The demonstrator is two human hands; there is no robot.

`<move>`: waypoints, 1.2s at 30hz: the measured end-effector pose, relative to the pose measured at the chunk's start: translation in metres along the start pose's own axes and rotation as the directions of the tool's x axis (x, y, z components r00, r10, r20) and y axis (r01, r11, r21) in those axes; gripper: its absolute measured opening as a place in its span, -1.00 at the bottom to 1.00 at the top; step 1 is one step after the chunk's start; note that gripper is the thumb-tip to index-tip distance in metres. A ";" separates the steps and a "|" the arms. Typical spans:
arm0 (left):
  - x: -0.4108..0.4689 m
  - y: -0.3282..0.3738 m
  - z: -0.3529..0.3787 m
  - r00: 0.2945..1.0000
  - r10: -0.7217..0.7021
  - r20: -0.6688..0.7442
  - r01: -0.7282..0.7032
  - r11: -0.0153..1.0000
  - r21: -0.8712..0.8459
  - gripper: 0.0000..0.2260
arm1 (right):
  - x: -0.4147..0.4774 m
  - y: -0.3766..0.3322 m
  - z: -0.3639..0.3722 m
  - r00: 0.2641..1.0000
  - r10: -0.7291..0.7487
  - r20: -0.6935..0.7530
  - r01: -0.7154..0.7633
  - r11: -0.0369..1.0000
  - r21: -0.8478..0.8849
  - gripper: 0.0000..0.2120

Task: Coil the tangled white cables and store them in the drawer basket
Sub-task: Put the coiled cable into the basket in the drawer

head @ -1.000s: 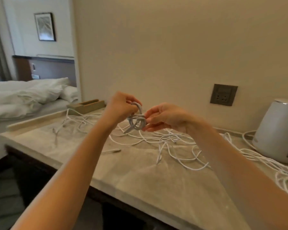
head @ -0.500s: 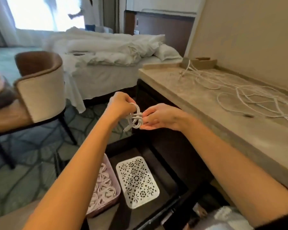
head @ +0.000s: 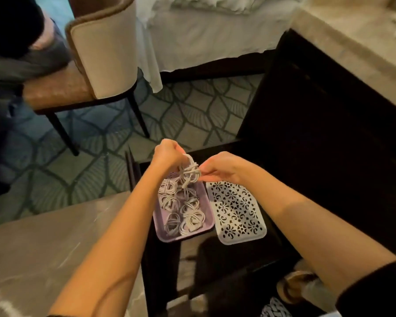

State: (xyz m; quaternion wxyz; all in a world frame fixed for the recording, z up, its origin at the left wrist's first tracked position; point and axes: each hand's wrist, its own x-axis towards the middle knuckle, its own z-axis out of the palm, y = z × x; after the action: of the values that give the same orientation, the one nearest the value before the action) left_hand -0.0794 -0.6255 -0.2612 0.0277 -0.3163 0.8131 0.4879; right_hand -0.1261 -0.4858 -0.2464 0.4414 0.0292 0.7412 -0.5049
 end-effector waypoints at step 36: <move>0.055 -0.156 0.111 0.774 -0.625 0.097 0.625 0.732 -0.270 -0.84 | 0.108 0.084 0.008 0.976 0.217 -0.032 -0.219 0.970 -0.107 -0.74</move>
State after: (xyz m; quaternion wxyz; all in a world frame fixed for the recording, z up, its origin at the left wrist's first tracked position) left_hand -0.0680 -0.6127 -0.4599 0.1437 -0.5716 0.5796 0.5628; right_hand -0.1455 -0.4945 -0.3816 0.4877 0.0910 0.7646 -0.4115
